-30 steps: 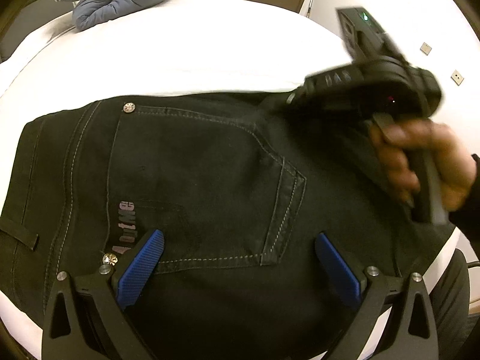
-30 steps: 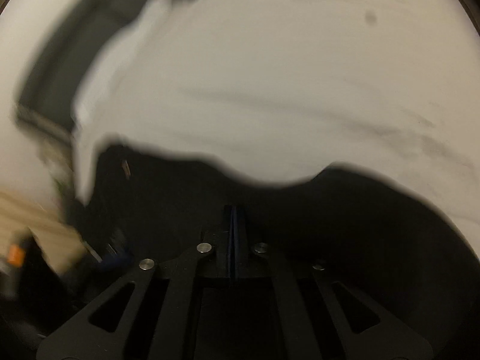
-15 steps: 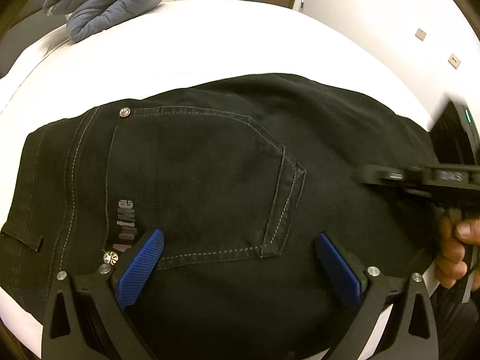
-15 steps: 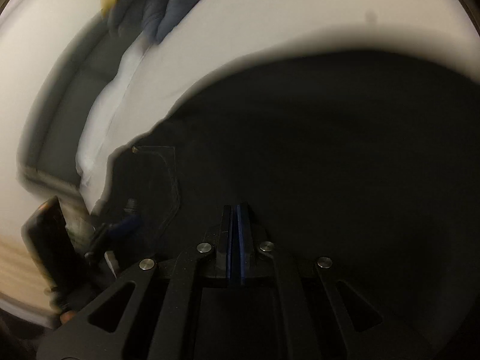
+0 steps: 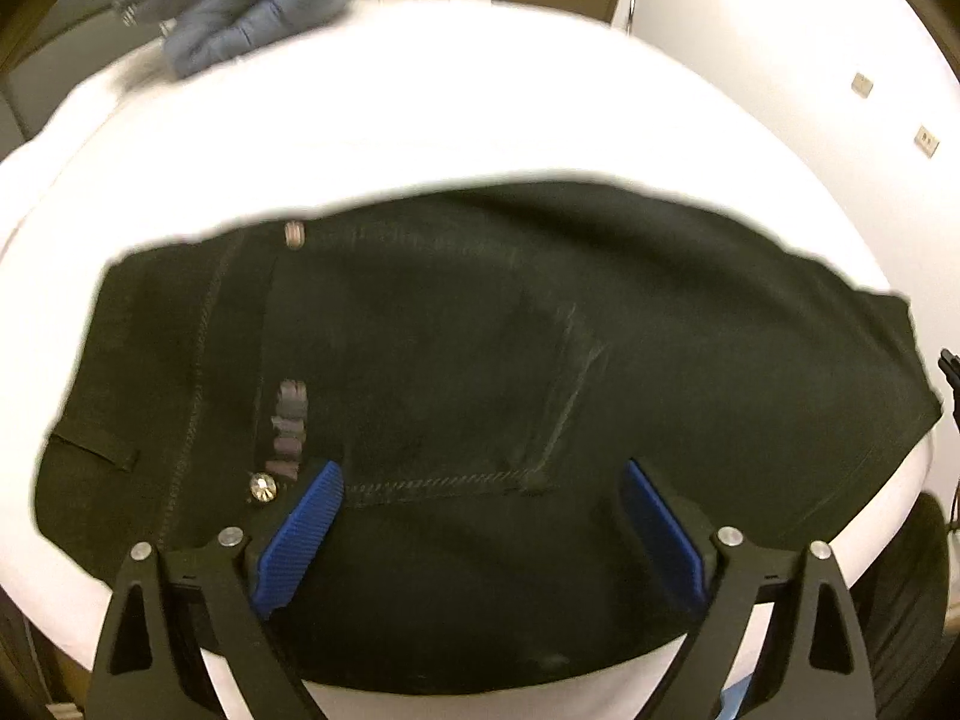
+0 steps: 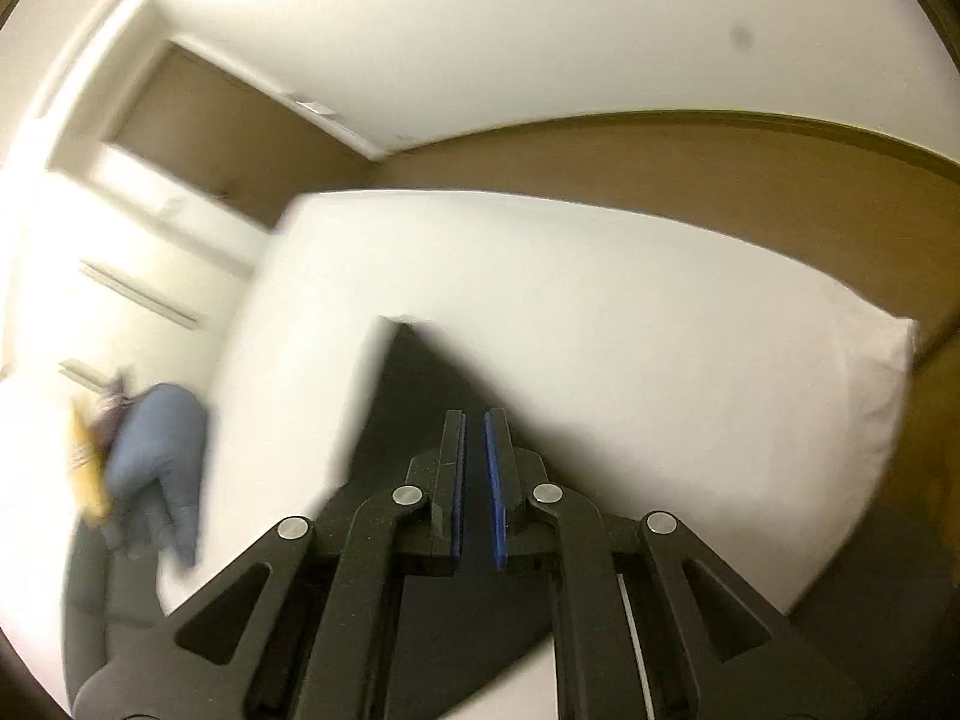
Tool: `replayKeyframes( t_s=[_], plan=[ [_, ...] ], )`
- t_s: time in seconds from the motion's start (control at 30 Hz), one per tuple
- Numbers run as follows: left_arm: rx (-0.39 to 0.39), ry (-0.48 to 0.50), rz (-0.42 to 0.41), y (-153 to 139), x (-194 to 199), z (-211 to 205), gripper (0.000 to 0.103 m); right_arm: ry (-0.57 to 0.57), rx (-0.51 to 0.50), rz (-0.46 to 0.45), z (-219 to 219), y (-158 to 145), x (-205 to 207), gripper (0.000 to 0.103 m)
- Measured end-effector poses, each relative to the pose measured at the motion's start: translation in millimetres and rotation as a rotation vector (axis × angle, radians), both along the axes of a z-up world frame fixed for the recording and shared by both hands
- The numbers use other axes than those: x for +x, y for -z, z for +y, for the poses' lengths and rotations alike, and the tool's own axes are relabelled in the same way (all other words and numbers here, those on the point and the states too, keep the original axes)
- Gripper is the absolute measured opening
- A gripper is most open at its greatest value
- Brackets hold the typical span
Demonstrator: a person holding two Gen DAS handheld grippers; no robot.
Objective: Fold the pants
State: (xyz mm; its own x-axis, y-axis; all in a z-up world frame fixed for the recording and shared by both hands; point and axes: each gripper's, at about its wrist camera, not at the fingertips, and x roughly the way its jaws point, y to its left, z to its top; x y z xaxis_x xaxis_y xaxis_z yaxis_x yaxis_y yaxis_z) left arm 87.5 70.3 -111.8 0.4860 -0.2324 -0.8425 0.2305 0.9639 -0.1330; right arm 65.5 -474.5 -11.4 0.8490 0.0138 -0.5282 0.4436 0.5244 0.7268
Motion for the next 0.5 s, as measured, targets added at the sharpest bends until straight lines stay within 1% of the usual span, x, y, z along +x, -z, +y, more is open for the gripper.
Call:
replayKeyframes(
  t_s=[0.03,0.07,0.1,0.13,0.17,0.2,0.23,0.27,0.3,0.33,0.37,0.4,0.43,0.47,0.5],
  plan=[
    [-0.011,0.003,-0.021,-6,-3,-6,0.094,-0.127,0.038,-0.037,30,4,16,0.008],
    [-0.028,0.016,-0.040,-13,-3,-18,0.094,-0.207,0.072,-0.047,51,12,28,0.008],
    [-0.040,0.030,-0.046,-16,-2,-28,0.095,-0.285,0.113,-0.052,59,15,43,0.008],
    [-0.055,0.061,-0.047,-18,-2,-45,0.095,-0.365,0.158,-0.051,87,29,57,0.008],
    [-0.062,0.084,-0.046,-19,-1,-59,0.095,-0.436,0.185,-0.019,115,47,72,0.008],
    [-0.073,0.117,-0.042,-15,1,-78,0.095,-0.480,0.188,0.014,134,61,80,0.008],
    [-0.081,0.135,-0.034,-9,2,-90,0.095,-0.534,0.190,0.066,151,81,89,0.008],
    [-0.081,0.148,-0.016,-1,4,-101,0.095,-0.531,0.172,0.121,163,95,92,0.002],
    [-0.072,0.152,0.028,12,8,-112,0.095,-0.518,0.175,0.117,158,102,90,0.000],
    [-0.069,0.147,0.056,21,11,-115,0.094,-0.503,0.185,0.092,157,105,90,0.000],
    [-0.069,0.135,0.071,27,14,-117,0.092,-0.442,0.139,0.089,140,100,80,0.000],
    [-0.073,0.131,0.063,31,14,-116,0.092,-0.400,0.105,0.097,122,94,76,0.000],
    [-0.079,0.139,0.051,33,13,-114,0.092,-0.311,0.089,0.084,93,92,60,0.000],
    [-0.076,0.147,0.051,32,13,-112,0.088,-0.244,0.096,0.080,69,90,50,0.000],
    [-0.068,0.150,0.050,30,11,-109,0.079,-0.177,0.104,0.078,41,88,38,0.000]
  ],
)
